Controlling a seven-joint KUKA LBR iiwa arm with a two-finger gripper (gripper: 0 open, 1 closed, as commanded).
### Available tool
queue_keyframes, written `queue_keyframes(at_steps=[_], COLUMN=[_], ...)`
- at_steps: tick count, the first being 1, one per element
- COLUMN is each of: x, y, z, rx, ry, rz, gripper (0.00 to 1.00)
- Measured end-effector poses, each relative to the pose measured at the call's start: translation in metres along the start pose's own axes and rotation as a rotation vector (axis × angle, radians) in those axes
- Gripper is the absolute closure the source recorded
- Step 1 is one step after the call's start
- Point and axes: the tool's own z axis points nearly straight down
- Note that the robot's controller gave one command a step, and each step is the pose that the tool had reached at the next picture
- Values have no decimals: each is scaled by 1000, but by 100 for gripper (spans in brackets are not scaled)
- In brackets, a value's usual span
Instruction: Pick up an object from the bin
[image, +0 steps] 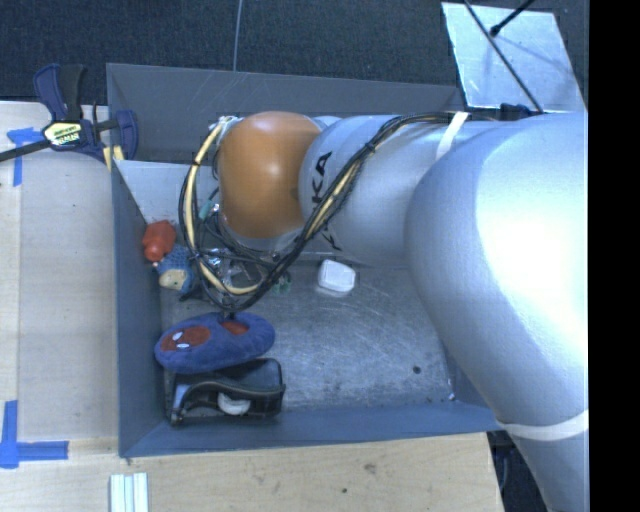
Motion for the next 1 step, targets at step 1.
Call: queue_keyframes(at_steps=[1], x=[3], y=[-3], z=[-144], rx=[2], ry=[-9], rz=[-72], gripper=[100])
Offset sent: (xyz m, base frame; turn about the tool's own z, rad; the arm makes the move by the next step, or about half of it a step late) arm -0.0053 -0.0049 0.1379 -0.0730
